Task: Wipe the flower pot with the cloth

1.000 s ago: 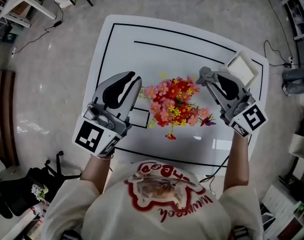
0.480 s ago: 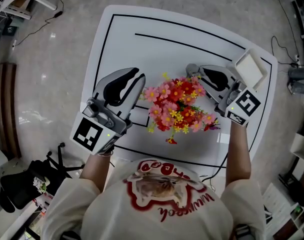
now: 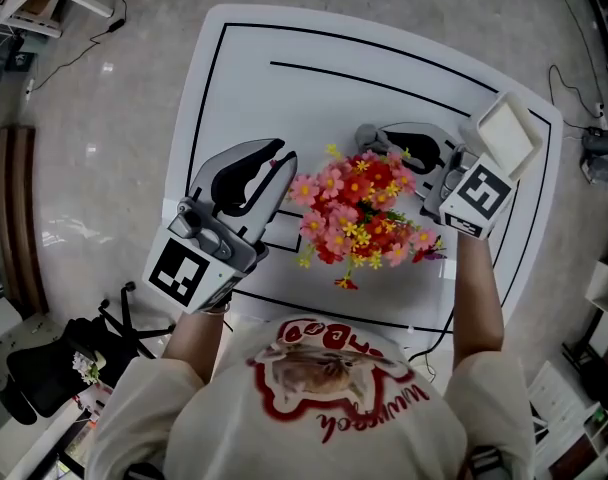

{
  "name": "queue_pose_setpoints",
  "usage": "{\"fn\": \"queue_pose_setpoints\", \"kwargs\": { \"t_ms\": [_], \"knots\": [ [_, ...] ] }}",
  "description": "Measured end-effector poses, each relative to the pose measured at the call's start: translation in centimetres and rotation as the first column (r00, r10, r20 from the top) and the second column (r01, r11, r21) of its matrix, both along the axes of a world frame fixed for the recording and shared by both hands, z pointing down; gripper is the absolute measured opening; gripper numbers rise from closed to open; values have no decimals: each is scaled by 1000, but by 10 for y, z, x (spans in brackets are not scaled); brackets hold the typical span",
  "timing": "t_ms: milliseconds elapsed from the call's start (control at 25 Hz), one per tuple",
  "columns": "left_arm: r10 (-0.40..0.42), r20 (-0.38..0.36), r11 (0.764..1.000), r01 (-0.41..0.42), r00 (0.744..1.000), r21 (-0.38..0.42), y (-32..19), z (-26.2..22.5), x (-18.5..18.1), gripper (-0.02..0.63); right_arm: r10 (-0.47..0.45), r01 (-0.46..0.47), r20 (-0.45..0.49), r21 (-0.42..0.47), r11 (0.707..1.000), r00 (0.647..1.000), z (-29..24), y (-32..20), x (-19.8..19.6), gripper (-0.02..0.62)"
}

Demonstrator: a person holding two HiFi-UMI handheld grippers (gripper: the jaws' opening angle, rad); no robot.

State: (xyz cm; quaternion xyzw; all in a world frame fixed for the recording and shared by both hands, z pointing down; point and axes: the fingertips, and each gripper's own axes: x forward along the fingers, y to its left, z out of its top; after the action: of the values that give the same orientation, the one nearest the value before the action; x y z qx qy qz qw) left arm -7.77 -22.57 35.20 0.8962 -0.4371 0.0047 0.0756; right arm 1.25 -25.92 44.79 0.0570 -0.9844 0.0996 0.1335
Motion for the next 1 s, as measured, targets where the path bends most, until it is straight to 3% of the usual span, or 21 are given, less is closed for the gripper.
{"fn": "queue_pose_setpoints", "kwargs": {
  "t_ms": [160,480,1000],
  "knots": [
    [-10,13,1000,10,1000,-7,2,1,-2,63,-26,26,12,-20,999,1000,3,2,-6,78],
    [-60,-35,998,59,998,-30,4,2,-17,63,-55,54,0,-69,996,999,16,8,-7,75],
    [-87,-28,996,87,996,-18,15,-3,-28,63,-34,33,-9,-53,998,999,17,12,3,75]
  ]
}}
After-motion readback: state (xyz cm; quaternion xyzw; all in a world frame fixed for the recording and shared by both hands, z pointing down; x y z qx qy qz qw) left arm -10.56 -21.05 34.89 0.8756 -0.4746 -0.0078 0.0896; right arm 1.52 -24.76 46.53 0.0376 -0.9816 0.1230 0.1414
